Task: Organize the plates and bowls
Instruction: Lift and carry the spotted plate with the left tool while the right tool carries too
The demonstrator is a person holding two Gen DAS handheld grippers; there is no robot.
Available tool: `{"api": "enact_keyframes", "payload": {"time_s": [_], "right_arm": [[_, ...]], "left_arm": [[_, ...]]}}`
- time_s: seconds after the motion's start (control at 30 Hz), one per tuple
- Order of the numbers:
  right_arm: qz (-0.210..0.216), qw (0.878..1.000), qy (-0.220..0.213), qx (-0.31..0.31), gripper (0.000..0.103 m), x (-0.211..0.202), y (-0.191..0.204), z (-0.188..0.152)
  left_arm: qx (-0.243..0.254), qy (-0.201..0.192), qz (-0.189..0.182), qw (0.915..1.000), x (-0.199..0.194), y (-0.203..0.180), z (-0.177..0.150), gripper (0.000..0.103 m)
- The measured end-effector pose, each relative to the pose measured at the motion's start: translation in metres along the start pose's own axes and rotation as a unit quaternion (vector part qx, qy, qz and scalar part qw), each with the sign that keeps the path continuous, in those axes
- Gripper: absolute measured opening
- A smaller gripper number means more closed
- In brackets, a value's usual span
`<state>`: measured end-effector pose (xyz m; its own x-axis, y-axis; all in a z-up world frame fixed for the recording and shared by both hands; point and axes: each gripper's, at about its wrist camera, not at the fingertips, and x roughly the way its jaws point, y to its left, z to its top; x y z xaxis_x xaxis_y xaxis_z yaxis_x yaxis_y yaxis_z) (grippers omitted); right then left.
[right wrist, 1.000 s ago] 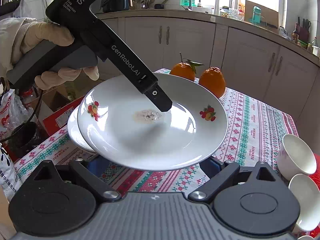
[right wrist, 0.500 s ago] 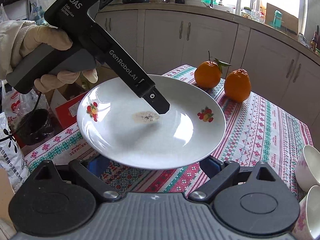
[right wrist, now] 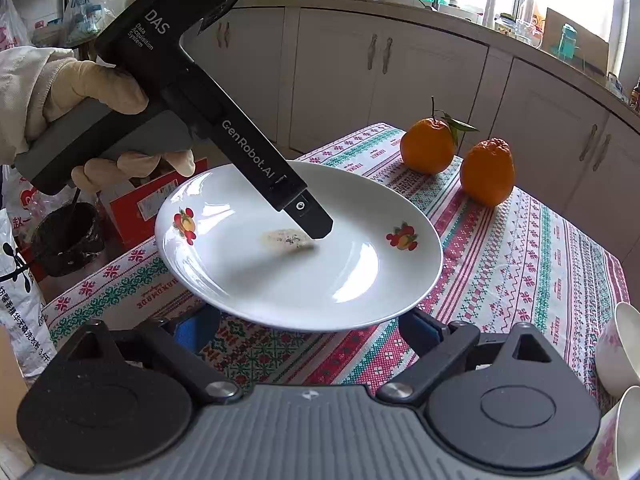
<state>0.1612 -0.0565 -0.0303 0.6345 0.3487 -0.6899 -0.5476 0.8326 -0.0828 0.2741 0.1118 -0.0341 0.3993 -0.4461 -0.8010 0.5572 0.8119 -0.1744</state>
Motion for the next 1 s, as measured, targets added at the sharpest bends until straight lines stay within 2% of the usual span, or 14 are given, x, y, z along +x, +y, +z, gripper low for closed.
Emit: {"api": "enact_keyframes", "payload": {"time_s": [0.73,1.0], "right_arm": [[-0.004,1.0,0.001,-0.014,0.098,0.003,0.007,0.005],[-0.002,1.0,0.001,-0.01,0.098,0.005,0.006,0.005]], "left_arm": [[-0.009,0.014,0.002,0.9999,0.01,0.012,-0.006,0.085],[0.004,0.027,0.002,0.9996,0.011,0.013,-0.003,0.086]]}}
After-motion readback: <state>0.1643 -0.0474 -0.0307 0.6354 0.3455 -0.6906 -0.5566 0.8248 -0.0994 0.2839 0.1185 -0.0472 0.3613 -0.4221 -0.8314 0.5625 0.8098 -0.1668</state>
